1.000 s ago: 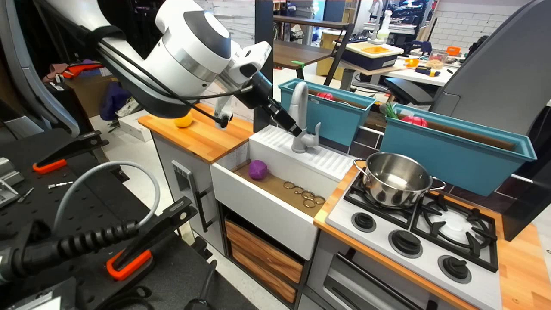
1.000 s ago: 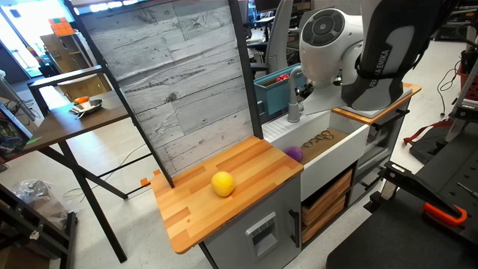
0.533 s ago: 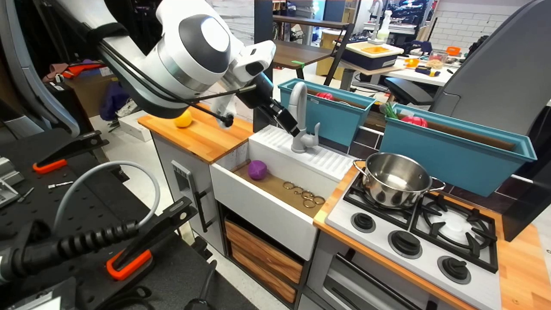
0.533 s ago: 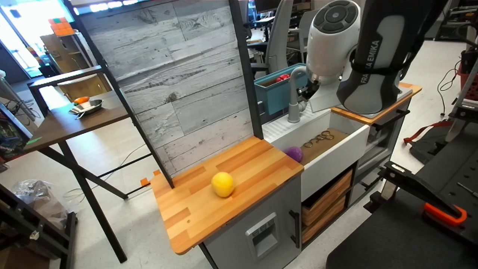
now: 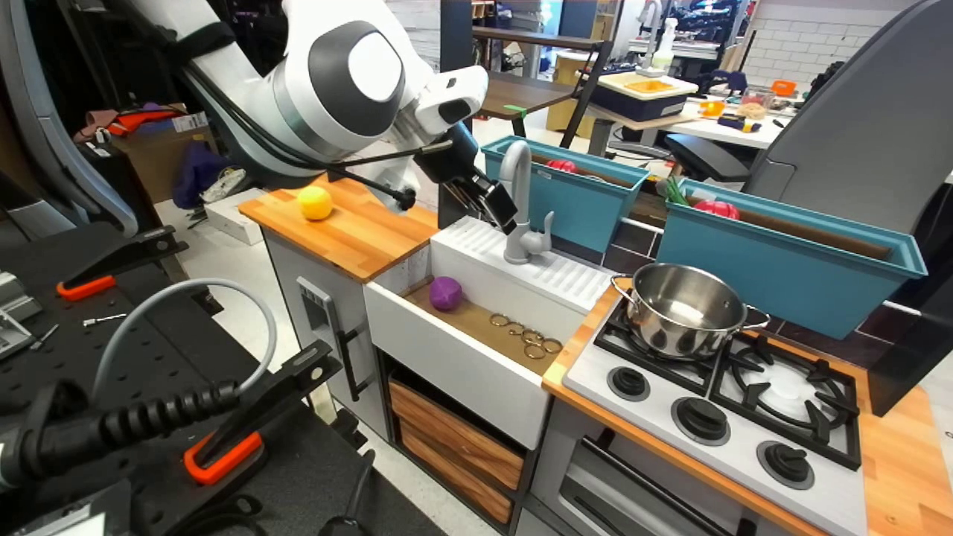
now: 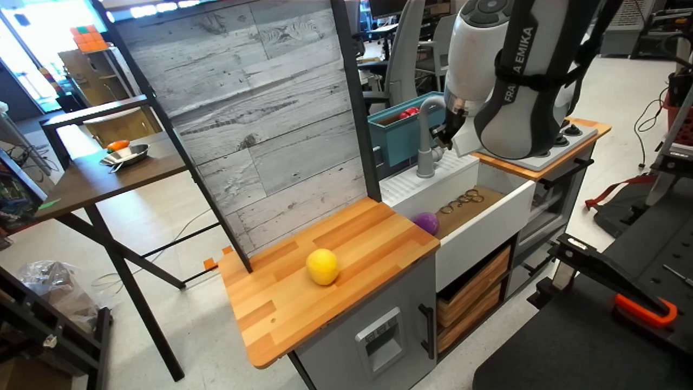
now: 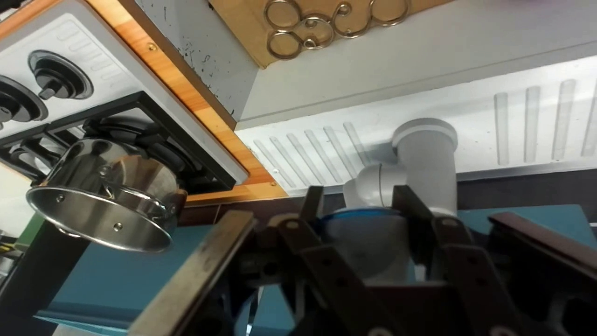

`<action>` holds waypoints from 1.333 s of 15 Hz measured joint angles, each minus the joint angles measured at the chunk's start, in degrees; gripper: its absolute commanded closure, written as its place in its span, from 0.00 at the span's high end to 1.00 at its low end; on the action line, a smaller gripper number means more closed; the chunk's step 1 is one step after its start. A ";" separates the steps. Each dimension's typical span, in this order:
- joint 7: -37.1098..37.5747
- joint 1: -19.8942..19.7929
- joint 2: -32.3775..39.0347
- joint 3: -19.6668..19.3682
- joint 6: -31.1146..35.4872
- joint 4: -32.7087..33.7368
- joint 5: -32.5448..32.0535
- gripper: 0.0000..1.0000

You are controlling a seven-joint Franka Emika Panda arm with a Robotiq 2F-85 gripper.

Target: Move the tap nozzle to the left

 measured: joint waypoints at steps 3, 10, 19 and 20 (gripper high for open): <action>-2.53 -0.15 -0.72 1.04 0.00 -0.42 1.72 0.17; -4.75 0.18 -0.80 1.82 -0.02 -0.41 4.43 0.17; -7.85 10.00 -1.14 10.75 0.23 4.06 6.19 0.17; -9.22 10.14 -1.17 12.74 0.23 5.07 6.14 0.17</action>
